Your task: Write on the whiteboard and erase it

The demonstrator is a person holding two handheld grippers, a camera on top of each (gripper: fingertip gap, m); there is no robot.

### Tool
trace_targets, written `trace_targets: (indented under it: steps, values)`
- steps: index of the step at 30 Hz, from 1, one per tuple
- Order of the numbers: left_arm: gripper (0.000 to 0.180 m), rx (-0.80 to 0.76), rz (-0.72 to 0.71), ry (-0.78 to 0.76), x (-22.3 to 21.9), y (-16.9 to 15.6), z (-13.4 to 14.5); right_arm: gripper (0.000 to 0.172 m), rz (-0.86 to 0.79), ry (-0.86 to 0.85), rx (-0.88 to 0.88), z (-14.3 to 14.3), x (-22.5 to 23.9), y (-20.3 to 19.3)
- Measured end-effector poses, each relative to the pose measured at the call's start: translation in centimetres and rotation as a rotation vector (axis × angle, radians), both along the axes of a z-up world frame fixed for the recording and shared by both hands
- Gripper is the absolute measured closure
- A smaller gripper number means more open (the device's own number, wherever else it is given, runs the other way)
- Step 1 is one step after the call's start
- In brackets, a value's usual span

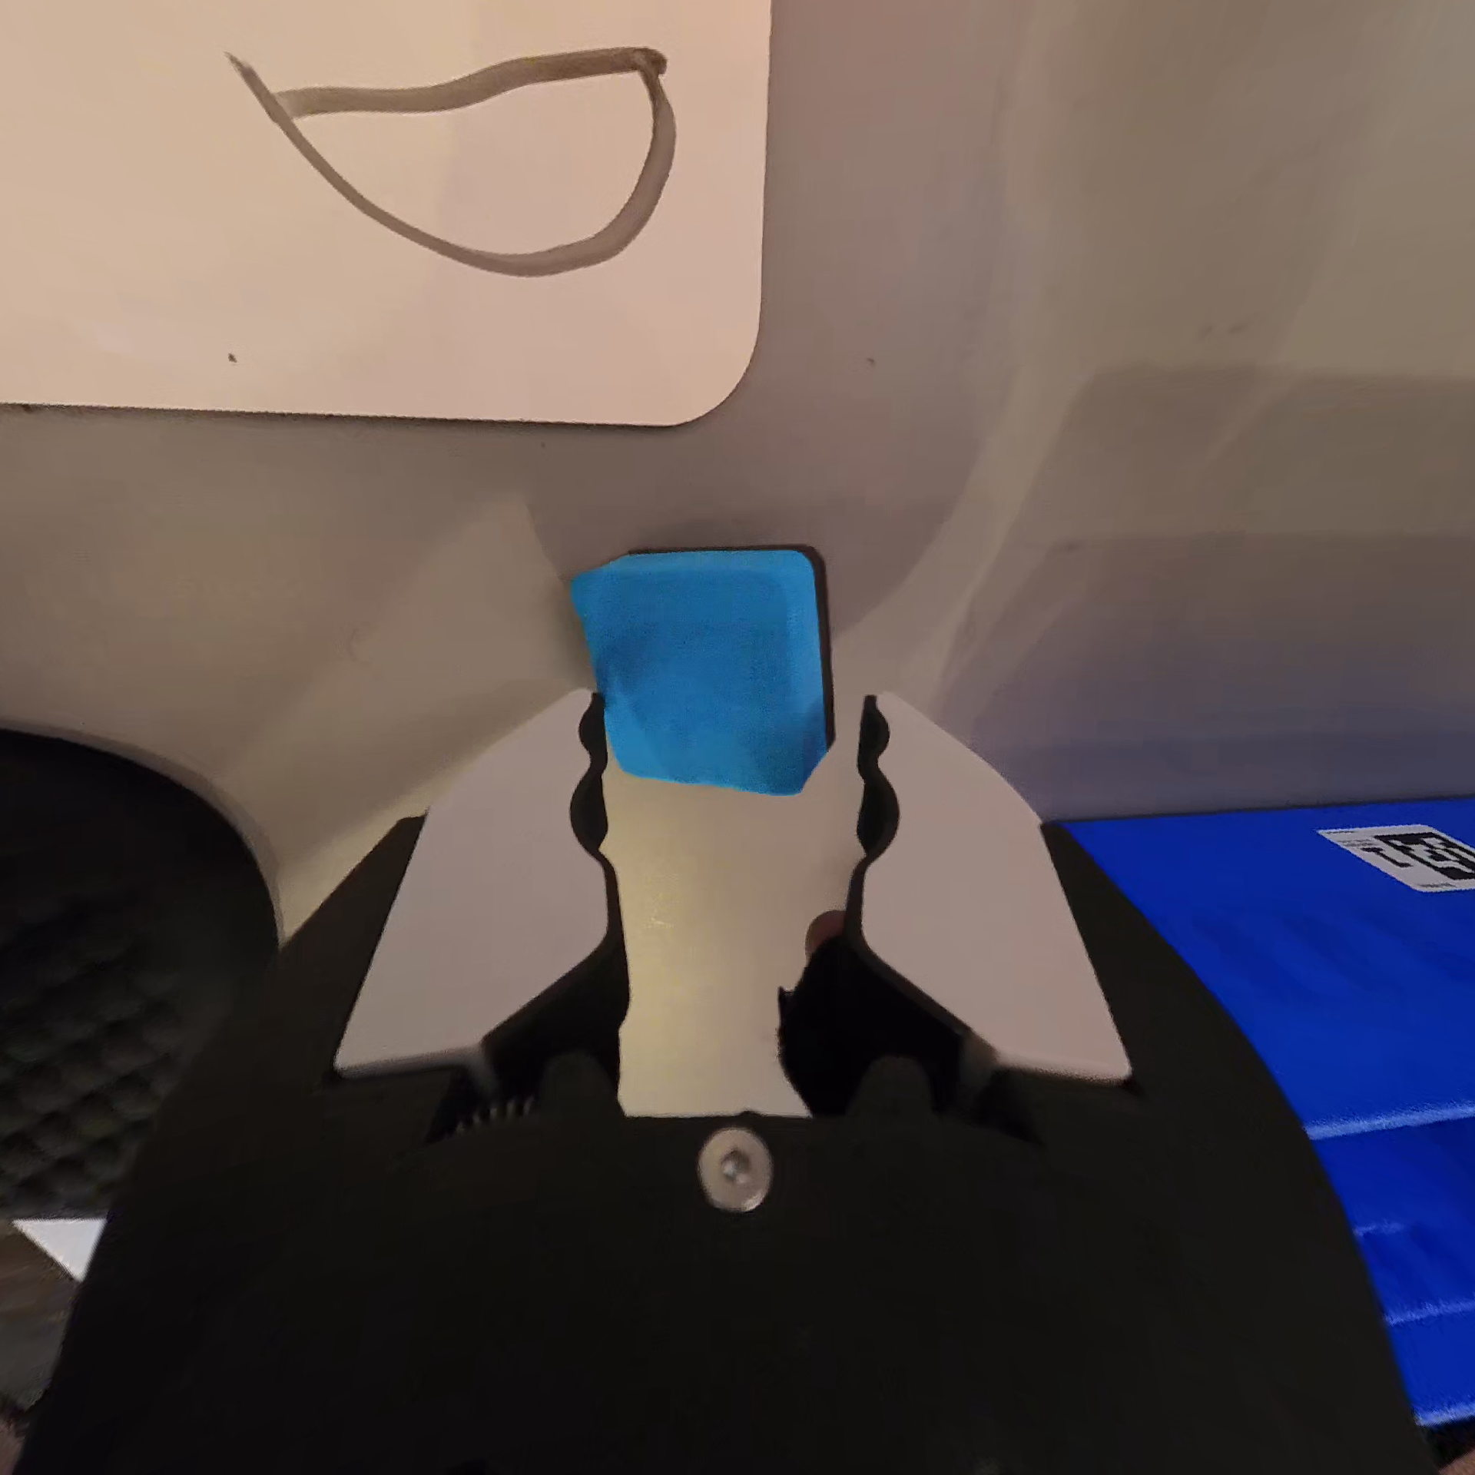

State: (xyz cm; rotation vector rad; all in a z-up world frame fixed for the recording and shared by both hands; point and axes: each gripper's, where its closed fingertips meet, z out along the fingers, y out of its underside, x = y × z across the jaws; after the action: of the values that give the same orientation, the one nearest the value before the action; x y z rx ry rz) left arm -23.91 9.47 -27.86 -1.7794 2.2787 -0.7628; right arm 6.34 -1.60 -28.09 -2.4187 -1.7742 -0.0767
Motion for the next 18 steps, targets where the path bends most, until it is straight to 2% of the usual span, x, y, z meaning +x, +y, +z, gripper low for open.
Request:
trace_targets:
  steps: [5, 13, 15, 18]
  values:
    - [0.178, -0.024, -0.030, 0.072, -1.2, -0.7, -1.2, 0.103, -0.011, 0.028, -0.019, -0.1, 0.0, -0.6]
    - [0.180, -0.085, -0.029, 0.098, -1.5, -1.5, -1.8, 0.109, 0.002, 0.016, -0.002, -1.1, -0.2, -0.4]
    - [0.180, -0.111, -0.024, 0.103, -1.7, -1.8, -1.8, 0.118, -0.001, 0.004, 0.037, -1.3, 0.0, 0.2]
    - [0.180, -0.152, -0.025, 0.112, -2.2, -2.5, -1.8, 0.118, -0.011, 0.042, 0.050, -1.0, -0.2, 0.4]
